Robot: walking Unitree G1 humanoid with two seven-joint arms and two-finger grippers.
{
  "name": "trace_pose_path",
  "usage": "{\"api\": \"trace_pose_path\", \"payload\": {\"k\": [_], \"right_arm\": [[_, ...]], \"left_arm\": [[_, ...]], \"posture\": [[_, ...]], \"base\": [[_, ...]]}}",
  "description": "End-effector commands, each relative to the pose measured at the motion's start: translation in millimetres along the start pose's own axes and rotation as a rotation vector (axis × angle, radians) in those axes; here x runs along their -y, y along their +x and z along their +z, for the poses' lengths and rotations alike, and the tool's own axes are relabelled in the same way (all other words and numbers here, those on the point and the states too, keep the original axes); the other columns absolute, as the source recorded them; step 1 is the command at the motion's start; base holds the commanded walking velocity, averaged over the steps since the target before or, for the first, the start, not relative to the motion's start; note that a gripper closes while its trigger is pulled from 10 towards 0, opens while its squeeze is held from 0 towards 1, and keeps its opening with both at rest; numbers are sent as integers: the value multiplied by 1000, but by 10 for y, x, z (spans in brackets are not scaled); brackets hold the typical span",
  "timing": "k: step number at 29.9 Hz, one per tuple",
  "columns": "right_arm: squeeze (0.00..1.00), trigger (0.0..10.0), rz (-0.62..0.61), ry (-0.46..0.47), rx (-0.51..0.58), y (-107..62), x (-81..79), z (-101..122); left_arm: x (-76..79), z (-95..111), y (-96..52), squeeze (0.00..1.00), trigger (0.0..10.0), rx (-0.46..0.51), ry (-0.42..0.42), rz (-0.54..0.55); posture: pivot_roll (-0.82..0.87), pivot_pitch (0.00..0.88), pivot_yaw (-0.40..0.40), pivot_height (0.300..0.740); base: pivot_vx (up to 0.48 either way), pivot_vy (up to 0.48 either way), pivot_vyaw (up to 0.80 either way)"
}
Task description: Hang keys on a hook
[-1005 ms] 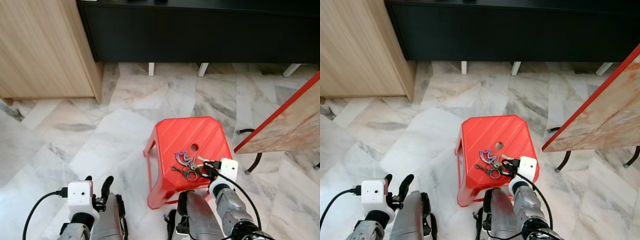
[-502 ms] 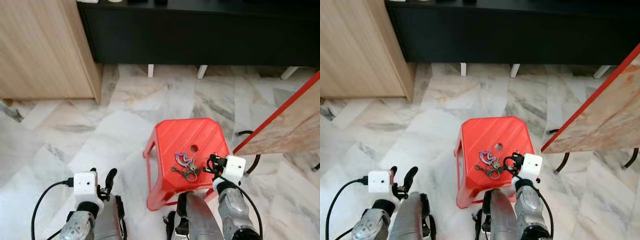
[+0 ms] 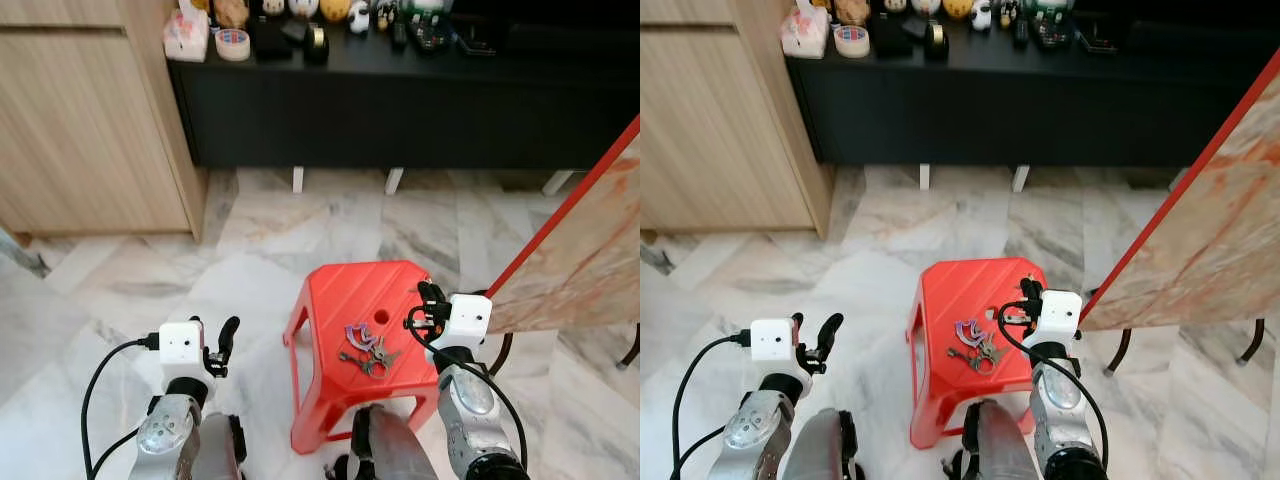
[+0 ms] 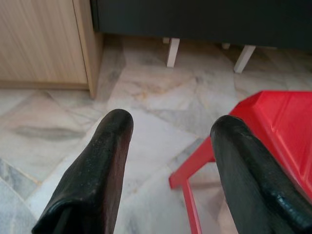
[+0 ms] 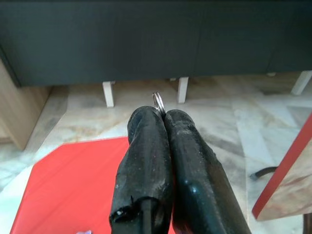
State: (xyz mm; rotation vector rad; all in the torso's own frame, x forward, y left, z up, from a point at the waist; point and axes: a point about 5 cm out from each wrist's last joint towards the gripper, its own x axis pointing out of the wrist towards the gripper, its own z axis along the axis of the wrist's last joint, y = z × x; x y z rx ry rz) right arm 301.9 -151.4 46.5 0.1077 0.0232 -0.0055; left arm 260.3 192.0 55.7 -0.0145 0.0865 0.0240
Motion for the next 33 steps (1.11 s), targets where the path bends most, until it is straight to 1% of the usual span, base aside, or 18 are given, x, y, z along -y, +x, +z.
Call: {"api": "trace_pose_path", "payload": {"k": [1,6,9,10,12,13,15,18,22,23,25,28,30,33], "right_arm": [[0,10000,-39,-4,7,-26,89,4],[0,10000,-49,-13,-10,10,94,10],[0,10000,-55,-7,-2,22,86,25],[0,10000,-55,-7,-2,22,86,25],[0,10000,-65,0,0,3,96,13],[0,10000,-65,0,0,3,96,13],[0,10000,-77,8,-8,-21,108,-14],[0,10000,-97,15,-23,-78,153,-66],[0,10000,-98,15,-28,-83,160,-77],[0,10000,-95,-5,-31,-87,168,-80],[0,10000,-99,-4,-28,-89,179,-75],[0,10000,-107,7,-18,-94,195,-61],[0,10000,-123,44,5,-120,193,-57],[0,10000,-131,55,13,-131,196,-55]], "left_arm": [[5,-49,3,0,10000,-9,9,4],[-56,-11,80,0,10000,13,15,20],[-64,-12,96,0,10000,18,19,17],[-64,-12,96,0,10000,18,19,17],[-73,-35,82,0,10000,19,25,11],[-73,-35,82,0,10000,19,25,11],[-85,-48,75,0,10000,16,26,11],[-105,-44,78,0,10000,21,30,11],[-115,-37,96,0,10000,25,30,14],[-115,-41,101,0,10000,26,30,13],[-116,-42,100,0,10000,27,28,11],[-112,-62,96,0,10000,27,21,7],[-99,-85,75,0,10000,26,18,8],[-94,-93,65,0,10000,26,16,10]], "posture": [[47,44,-131,640],[49,18,-126,680],[50,12,-116,700],[50,12,-116,700],[49,0,-110,725],[49,0,-110,725],[52,0,-106,740],[59,0,-106,740],[54,0,-99,740],[53,0,-98,740],[47,0,-94,740],[41,0,-91,740],[49,0,-100,740],[52,0,-103,740]], "base": [[0,0,0],[0,0,0],[0,0,0],[0,0,0],[0,0,0],[0,0,0],[0,0,0],[0,0,0],[0,0,0],[0,0,0],[0,0,0],[0,0,0],[0,0,0],[0,0,0]]}}
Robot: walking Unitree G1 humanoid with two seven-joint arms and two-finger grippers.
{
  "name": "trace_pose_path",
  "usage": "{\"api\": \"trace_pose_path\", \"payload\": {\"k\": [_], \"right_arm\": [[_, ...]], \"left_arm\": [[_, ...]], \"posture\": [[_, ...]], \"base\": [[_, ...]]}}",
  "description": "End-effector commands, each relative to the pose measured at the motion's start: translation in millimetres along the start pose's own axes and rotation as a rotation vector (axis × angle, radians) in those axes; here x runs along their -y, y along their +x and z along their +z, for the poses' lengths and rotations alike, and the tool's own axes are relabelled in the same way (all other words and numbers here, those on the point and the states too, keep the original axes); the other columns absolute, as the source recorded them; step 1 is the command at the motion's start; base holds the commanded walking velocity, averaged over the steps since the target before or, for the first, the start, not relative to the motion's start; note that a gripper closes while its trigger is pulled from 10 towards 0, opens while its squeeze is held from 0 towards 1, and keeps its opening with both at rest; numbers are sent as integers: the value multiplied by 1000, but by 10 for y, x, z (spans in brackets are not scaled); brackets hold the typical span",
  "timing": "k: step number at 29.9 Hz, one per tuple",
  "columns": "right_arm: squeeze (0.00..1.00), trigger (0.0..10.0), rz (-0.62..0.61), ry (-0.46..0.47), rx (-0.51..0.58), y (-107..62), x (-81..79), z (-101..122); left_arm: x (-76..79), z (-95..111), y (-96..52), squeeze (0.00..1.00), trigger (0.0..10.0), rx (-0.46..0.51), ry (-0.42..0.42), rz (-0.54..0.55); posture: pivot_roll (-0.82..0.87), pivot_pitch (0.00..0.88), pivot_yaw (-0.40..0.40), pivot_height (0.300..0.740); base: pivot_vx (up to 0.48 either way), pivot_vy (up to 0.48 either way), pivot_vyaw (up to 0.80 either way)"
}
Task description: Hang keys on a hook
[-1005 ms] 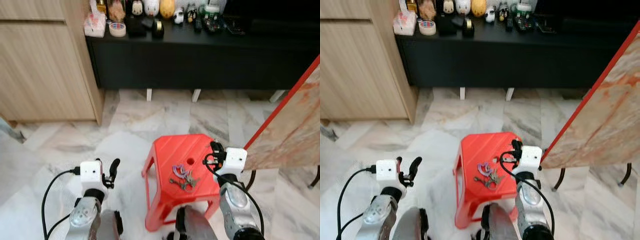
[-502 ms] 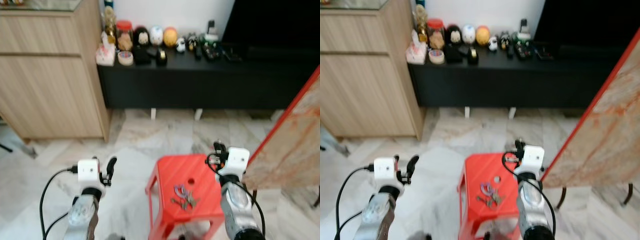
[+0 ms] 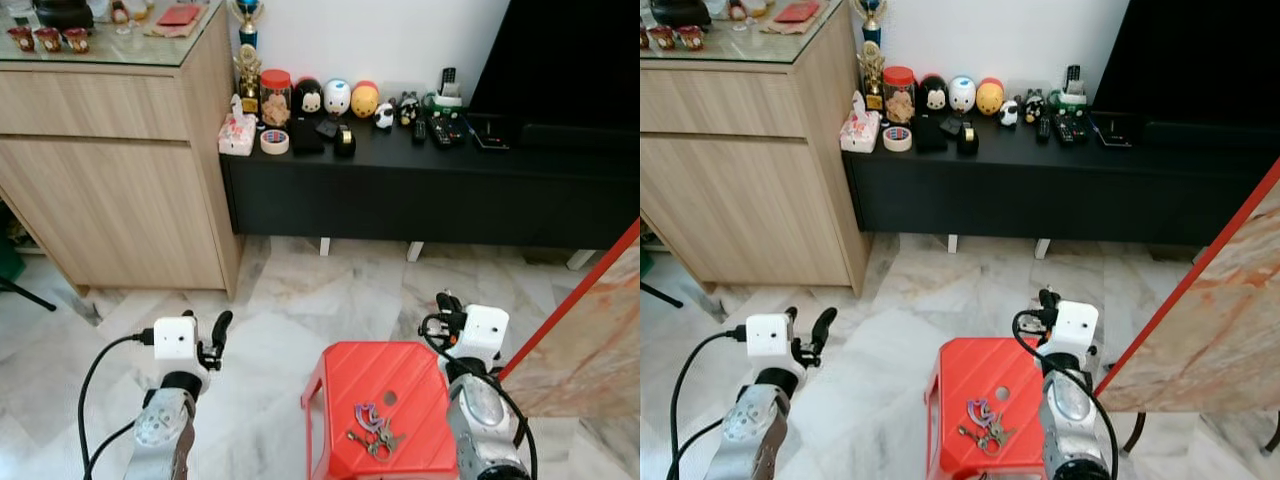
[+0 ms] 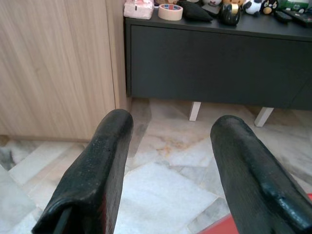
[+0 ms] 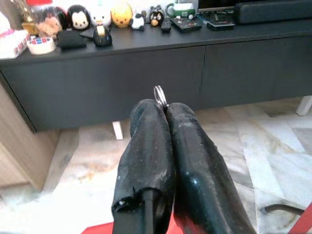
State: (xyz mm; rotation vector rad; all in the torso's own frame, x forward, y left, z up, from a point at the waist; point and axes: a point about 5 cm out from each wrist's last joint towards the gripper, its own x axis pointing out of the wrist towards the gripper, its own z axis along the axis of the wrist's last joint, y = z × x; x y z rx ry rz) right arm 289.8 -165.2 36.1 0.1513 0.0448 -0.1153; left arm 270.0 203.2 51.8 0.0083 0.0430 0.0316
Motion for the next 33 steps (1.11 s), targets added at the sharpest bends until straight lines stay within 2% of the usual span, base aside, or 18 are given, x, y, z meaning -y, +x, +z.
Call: {"api": "trace_pose_path", "payload": {"k": [1,6,8,18,33], "right_arm": [[0,10000,-27,19,28,-12,49,34],[0,10000,-79,43,15,-31,89,3],[0,10000,-110,92,-9,-44,102,-35],[0,10000,-67,51,-60,-70,72,-118],[0,10000,-43,43,-53,-31,30,-86]], "left_arm": [[18,-69,-50,0,10000,-17,-7,3],[32,-113,-96,0,10000,-28,-14,9],[48,-130,-103,0,10000,-35,-17,5],[134,-170,-90,0,10000,-46,-23,-18],[182,-174,-58,0,10000,-46,-27,-39]], "posture": [[55,0,-104,740],[55,0,-104,740],[51,0,-103,740],[48,0,-100,740],[42,0,-88,740]], "base": [[0,0,0],[0,0,0],[0,0,0],[0,0,0],[-32,0,0]]}}
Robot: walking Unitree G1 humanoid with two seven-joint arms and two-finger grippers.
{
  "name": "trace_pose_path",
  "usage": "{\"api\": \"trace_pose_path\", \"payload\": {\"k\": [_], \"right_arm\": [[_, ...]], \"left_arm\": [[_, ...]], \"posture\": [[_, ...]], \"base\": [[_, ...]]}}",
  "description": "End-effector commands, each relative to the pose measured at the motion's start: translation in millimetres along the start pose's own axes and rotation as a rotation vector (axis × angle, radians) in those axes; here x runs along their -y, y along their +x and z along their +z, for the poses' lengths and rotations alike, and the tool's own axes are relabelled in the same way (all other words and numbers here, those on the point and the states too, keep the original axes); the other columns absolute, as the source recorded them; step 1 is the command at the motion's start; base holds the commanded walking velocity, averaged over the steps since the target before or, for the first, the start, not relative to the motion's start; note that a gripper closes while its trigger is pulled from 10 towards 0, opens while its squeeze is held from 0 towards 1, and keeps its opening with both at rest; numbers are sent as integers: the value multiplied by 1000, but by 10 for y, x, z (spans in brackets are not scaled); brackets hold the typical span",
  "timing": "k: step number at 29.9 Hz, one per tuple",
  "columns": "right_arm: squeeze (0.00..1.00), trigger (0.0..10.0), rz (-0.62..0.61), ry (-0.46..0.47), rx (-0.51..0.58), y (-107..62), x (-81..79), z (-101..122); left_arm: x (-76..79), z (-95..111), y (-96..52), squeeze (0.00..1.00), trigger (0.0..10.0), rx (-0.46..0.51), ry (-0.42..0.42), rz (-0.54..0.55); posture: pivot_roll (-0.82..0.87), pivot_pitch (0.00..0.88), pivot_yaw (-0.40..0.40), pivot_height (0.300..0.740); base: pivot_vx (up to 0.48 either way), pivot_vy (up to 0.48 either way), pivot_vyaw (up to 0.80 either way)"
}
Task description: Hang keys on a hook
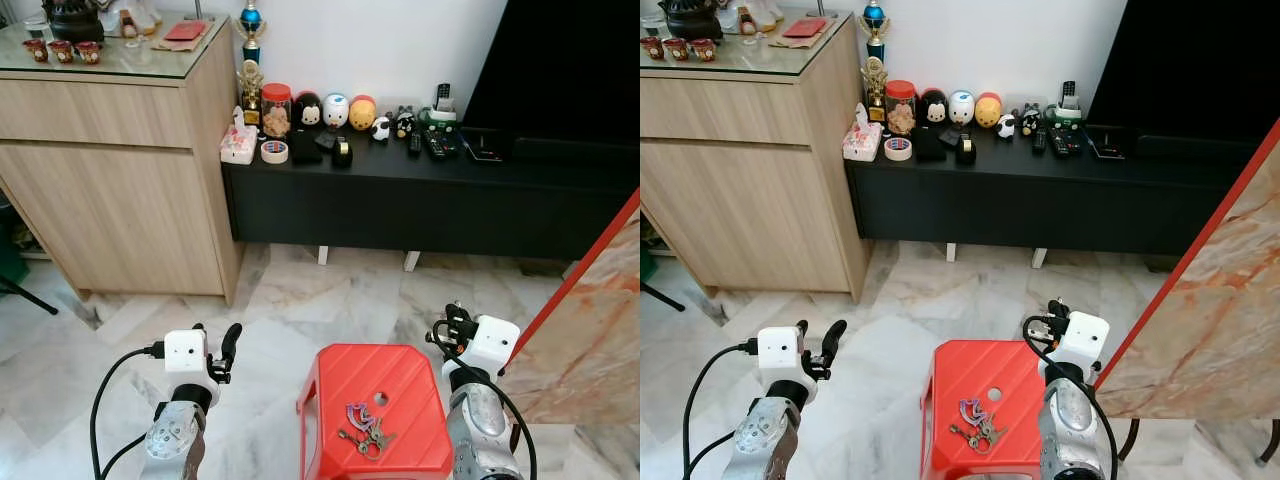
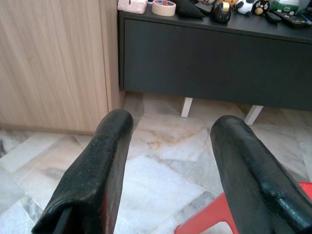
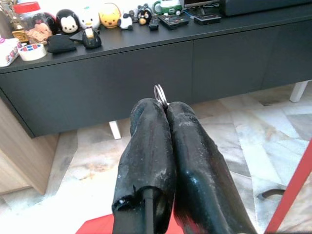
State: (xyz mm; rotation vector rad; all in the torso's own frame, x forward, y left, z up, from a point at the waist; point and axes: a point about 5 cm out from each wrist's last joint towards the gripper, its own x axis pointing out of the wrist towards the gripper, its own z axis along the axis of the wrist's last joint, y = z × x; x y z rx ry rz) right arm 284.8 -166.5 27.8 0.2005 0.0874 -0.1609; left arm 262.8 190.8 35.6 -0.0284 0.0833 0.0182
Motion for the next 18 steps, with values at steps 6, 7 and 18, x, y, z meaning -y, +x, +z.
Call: {"api": "trace_pose_path", "payload": {"k": [6,7,18], "right_arm": [[0,10000,3,-6,-14,-1,-16,-19],[0,10000,3,-6,-15,-2,-18,-22],[0,10000,16,-17,-21,0,-45,-28]], "left_arm": [[57,3,19,0,10000,-1,8,-26],[53,6,21,0,10000,0,8,-25],[41,10,19,0,10000,1,9,-26]], "posture": [[42,0,-81,740],[42,0,-81,740],[47,0,-84,740]], "base": [[-267,0,0],[-274,0,0],[-308,0,0]]}}
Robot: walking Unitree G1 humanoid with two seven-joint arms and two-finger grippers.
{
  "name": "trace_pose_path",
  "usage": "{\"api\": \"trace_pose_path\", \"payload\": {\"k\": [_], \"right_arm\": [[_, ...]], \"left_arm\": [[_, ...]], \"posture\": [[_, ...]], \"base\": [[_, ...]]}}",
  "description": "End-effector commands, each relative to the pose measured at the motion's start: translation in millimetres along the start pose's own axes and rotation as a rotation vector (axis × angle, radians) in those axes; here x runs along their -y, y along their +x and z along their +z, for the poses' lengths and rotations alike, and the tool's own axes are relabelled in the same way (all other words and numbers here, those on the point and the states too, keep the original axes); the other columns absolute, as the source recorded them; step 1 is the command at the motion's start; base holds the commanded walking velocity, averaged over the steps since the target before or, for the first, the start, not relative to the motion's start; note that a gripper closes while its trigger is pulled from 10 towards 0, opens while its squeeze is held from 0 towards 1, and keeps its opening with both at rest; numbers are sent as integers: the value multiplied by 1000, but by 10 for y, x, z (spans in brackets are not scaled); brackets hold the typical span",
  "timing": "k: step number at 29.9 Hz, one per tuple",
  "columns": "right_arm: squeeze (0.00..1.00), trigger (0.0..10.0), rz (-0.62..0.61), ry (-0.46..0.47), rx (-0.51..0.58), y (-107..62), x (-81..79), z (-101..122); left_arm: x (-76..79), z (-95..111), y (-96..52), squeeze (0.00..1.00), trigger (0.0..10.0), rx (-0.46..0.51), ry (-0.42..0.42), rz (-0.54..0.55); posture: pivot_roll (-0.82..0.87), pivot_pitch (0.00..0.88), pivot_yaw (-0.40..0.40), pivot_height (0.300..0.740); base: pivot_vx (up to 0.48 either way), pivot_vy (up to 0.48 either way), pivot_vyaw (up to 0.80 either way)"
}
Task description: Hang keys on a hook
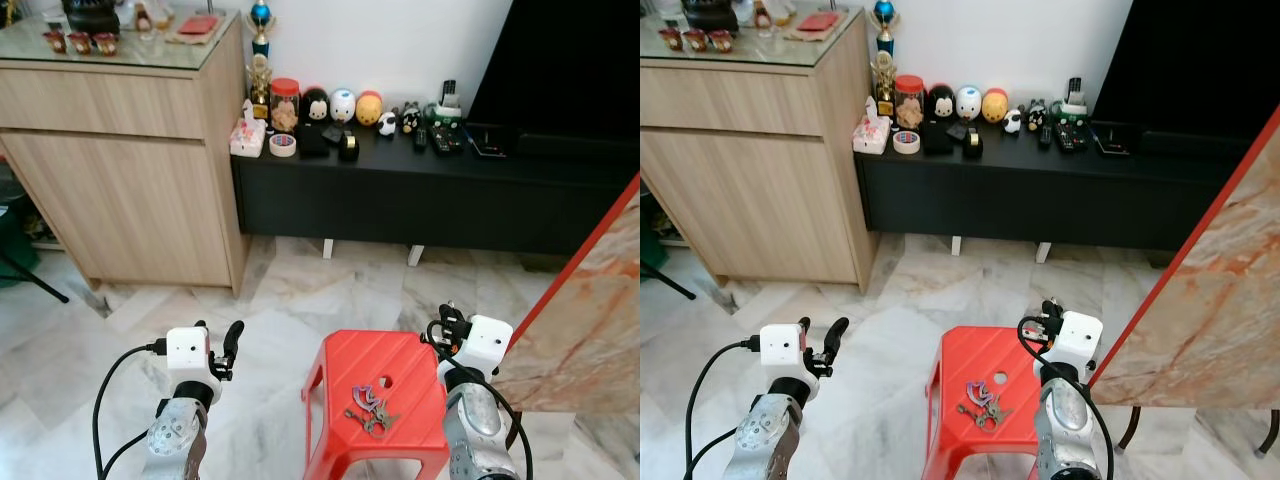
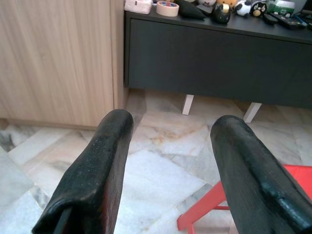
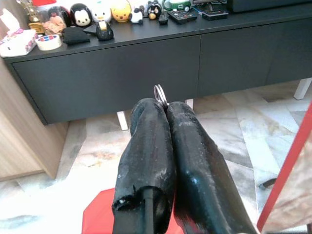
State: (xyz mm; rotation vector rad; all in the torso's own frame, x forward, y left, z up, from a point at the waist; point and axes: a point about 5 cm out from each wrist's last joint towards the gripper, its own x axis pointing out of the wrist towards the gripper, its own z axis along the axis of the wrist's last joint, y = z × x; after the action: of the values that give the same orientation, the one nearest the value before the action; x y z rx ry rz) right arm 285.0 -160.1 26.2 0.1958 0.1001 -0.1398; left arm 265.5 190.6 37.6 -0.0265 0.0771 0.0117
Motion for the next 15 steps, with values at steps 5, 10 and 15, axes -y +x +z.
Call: {"api": "trace_pose_path", "payload": {"k": [5,10,15], "right_arm": [[0,10000,-12,-11,-7,2,28,-2],[0,10000,-20,-9,-8,1,30,-3],[0,10000,-27,-6,-5,5,41,7]], "left_arm": [[28,-4,-7,0,10000,-3,8,-14],[25,0,-5,0,10000,-3,9,-12],[26,9,2,0,10000,-1,10,-13]], "posture": [[50,0,-85,740],[49,0,-83,740],[51,0,-85,740]], "base": [[-325,0,0],[-324,0,0],[-324,0,0]]}}
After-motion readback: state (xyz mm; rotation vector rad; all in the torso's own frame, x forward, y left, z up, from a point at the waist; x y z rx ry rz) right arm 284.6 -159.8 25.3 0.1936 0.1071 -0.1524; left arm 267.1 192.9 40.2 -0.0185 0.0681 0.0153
